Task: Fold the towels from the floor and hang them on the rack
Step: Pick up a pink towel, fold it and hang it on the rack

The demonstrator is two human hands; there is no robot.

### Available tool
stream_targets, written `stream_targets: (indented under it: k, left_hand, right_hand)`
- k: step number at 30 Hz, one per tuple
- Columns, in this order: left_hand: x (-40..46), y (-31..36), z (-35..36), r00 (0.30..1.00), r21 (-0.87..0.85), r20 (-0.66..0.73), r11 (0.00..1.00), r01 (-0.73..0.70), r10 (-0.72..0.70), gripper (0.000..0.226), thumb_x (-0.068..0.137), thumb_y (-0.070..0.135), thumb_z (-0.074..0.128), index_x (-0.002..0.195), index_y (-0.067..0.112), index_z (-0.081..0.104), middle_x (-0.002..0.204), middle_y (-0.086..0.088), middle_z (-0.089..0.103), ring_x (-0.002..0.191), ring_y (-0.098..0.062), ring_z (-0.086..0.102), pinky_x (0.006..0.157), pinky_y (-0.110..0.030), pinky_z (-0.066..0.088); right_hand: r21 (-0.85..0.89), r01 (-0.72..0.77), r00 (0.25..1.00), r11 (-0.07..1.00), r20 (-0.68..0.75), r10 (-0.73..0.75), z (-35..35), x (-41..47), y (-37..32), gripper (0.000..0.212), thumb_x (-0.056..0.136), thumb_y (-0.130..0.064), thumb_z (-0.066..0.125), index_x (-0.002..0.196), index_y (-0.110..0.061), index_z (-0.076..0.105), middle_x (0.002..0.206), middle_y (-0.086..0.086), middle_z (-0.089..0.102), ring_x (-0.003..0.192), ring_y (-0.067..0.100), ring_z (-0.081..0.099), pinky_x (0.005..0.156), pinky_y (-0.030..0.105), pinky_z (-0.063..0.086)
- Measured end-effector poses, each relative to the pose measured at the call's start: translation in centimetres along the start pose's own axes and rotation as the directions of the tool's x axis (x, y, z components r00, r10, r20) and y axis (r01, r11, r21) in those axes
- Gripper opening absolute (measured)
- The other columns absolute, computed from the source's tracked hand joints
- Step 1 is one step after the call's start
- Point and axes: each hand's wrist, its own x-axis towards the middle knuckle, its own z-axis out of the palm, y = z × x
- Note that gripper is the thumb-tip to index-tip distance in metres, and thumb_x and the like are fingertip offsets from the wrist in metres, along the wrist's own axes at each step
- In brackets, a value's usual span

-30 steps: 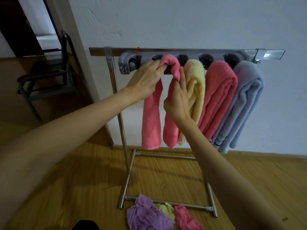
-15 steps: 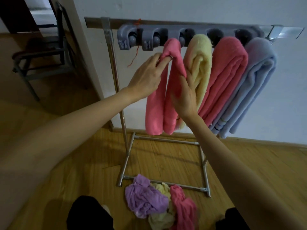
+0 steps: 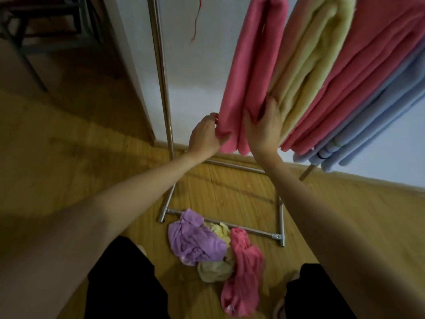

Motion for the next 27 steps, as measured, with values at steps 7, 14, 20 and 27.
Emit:
stream_targets:
  k: [7,14,20,27]
  left_hand:
    - [-0.3,-3.9,1.3,0.965,-0.032,-0.249,0.996,0.079,-0.085,0.021,0.078,0.015,0.072,0.087,0.007,0.055,0.085,-0.001,0.056,0.067,-0.01,0.049,0.058,-0.017,0.044]
    - [-1.4,-6.0,2.0,0.936,-0.024,-0.351,1.0,-0.004,-0.005,0.032,0.079,0.011,0.07,0.106,0.0,0.057,0.103,-0.011,0.059,0.087,-0.012,0.055,0.074,-0.015,0.047]
    - [-3.3,-6.1,4.6,0.968,0.017,-0.124,0.976,-0.218,0.218,0.019,0.087,0.015,0.061,0.102,0.004,0.063,0.094,-0.004,0.061,0.082,-0.013,0.056,0.073,-0.015,0.045]
    - [-7.3,-9.7,8.5,0.981,0.103,0.118,0.981,-0.165,0.153,0.051,0.087,0.01,0.051,0.138,0.008,0.045,0.121,-0.008,0.059,0.111,-0.018,0.053,0.096,-0.025,0.042]
  right_hand:
    - [0.025,-0.109,0.994,0.994,-0.011,0.109,2.6,-2.9,2.5,0.012,0.081,-0.012,0.06,0.083,-0.004,0.051,0.059,-0.01,0.043,0.055,0.008,0.039,0.054,0.023,0.031]
    - [0.054,-0.13,0.988,0.99,0.089,0.125,4.2,-5.3,4.0,0.024,0.083,-0.001,0.052,0.104,0.007,0.046,0.062,-0.019,0.039,0.056,-0.009,0.049,0.055,0.021,0.03]
    - [0.01,-0.091,0.975,0.996,0.204,0.087,4.9,-6.9,6.5,0.037,0.089,-0.009,0.051,0.122,0.007,0.043,0.075,0.001,0.061,0.061,0.013,0.06,0.06,0.035,0.051]
    - [-0.078,-0.025,0.941,0.997,0.335,0.05,2.6,-11.2,13.4,0.032,0.093,-0.018,0.05,0.119,0.001,0.05,0.112,0.006,0.066,0.102,0.017,0.064,0.081,0.029,0.052]
